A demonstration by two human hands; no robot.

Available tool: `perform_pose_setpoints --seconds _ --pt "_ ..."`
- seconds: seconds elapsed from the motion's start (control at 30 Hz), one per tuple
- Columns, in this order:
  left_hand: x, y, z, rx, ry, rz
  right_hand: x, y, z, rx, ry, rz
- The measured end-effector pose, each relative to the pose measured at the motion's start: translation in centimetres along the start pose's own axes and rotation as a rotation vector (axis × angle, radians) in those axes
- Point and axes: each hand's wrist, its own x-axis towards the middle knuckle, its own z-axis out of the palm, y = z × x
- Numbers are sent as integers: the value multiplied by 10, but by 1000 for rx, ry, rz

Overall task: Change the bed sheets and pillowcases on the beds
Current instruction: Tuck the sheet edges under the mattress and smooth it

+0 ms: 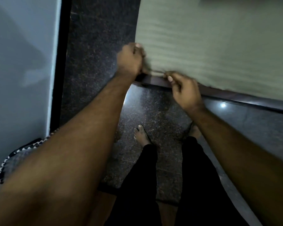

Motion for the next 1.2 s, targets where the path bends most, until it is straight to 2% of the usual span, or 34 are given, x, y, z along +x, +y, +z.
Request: perform_pose_setpoints --seconds 0.07,0.1,0.17,0.23,0.37,0.4,0.5,0.63,0.73,0.83,0.9,1.03,1.2 --pt "-3 -5 -14 398 195 -15 -11 -10 0 105 175 14" --pt "-4 -7 -18 493 216 13 -12 -18 0 112 268 -9" --pt "-1 -9 -14 442 105 87 -6 -32 1 56 364 -90" --pt "5 -14 -4 346 -12 90 15 -39 6 -50 285 -132" --pt "7 -22 9 91 -103 -17 77 -35 11 -316 39 -98" --pt "5 -27 12 114 -105 -16 88 -33 13 -361 13 -81" --pt "0 -34 11 379 -72 10 93 -38 28 -405 32 -51" --pt "-4 -37 -3 653 -156 103 72 -46 40 -532 17 -59" --pt "7 -25 -20 794 -134 195 87 -58 21 -471 4 -55" --pt "13 -2 -26 552 -51 168 115 -68 0 -388 44 51" --pt "18 15 -21 381 -65 232 135 -63 -7 -387 32 99" --pt "57 38 -9 425 -227 361 178 -40 -8 -478 -30 220" --pt "92 38 8 424 -262 370 200 -24 -2 -400 -91 220"
